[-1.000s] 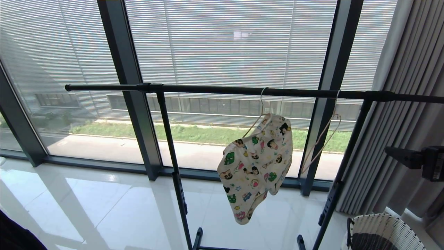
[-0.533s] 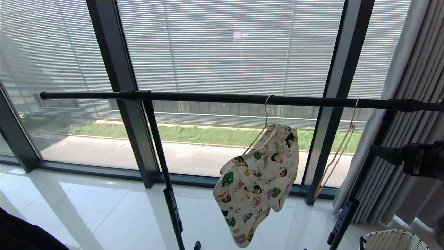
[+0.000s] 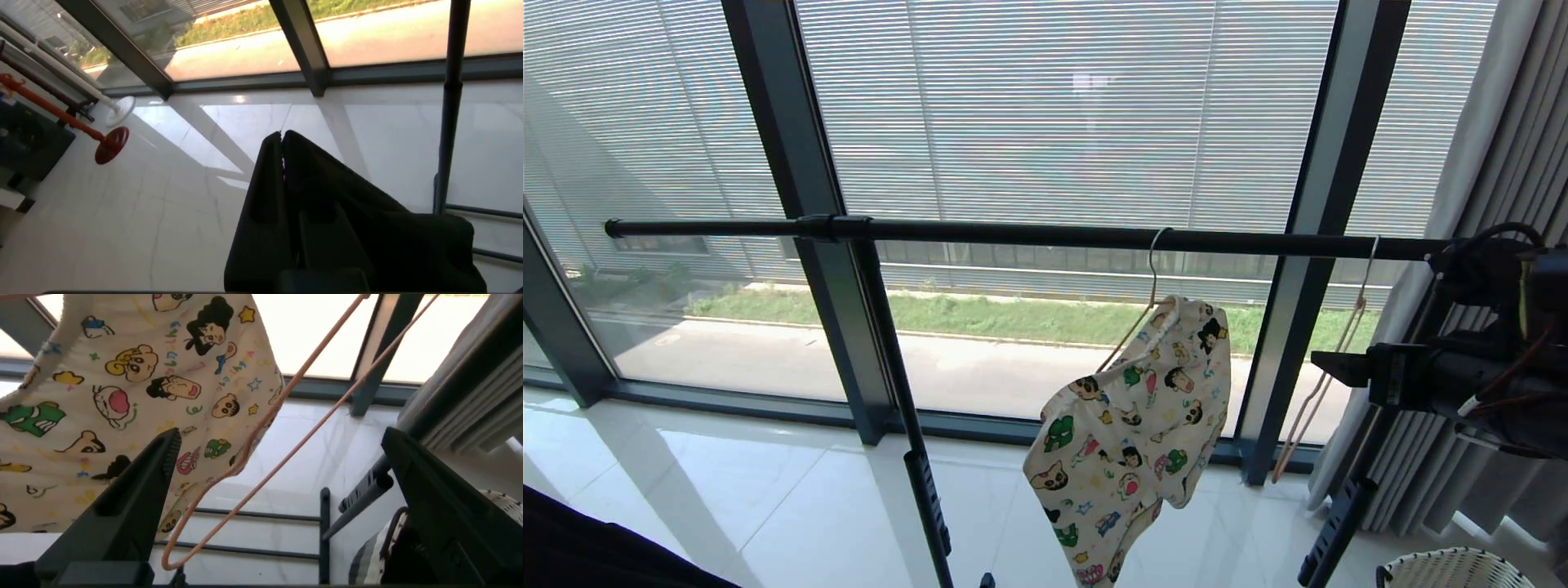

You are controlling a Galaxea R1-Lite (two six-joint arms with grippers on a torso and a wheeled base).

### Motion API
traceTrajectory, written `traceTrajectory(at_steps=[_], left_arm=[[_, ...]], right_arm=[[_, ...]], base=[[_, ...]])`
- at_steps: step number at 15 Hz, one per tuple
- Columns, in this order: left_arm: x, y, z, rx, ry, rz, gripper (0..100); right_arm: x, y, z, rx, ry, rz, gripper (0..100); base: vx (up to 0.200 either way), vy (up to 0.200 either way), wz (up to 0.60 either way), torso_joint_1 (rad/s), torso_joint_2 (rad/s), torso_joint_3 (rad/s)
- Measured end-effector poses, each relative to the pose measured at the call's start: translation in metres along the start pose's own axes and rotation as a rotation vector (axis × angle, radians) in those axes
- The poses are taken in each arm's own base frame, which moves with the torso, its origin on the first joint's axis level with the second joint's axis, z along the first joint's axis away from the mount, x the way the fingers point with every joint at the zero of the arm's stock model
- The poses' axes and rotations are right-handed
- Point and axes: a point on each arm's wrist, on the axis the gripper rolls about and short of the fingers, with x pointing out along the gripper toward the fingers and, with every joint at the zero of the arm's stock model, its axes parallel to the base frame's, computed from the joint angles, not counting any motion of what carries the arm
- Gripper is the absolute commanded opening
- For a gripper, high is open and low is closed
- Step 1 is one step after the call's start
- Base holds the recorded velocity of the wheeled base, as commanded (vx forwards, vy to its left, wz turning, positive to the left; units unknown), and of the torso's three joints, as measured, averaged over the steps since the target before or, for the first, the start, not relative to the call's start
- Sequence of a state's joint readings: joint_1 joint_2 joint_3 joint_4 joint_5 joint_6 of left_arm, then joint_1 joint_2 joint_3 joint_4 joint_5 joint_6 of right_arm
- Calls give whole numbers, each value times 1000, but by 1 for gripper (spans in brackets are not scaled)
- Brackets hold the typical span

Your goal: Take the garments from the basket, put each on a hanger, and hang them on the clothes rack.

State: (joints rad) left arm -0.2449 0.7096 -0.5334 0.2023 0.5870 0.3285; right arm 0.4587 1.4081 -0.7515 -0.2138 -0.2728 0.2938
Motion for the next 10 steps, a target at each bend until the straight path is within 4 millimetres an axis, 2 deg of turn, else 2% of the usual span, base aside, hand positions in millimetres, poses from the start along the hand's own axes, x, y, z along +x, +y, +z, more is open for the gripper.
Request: traceTrajectory(at_steps=[4,10], left_arm=[[0,0,0,0,0,2,0],[0,0,0,5,0,2,0]], right_arm=[[23,4,-10,-19,62,-20,100],[30,-5,-15,-22,77,-125,100]], base=[[0,0,0,0,0,0],[0,0,0,0,0,0]])
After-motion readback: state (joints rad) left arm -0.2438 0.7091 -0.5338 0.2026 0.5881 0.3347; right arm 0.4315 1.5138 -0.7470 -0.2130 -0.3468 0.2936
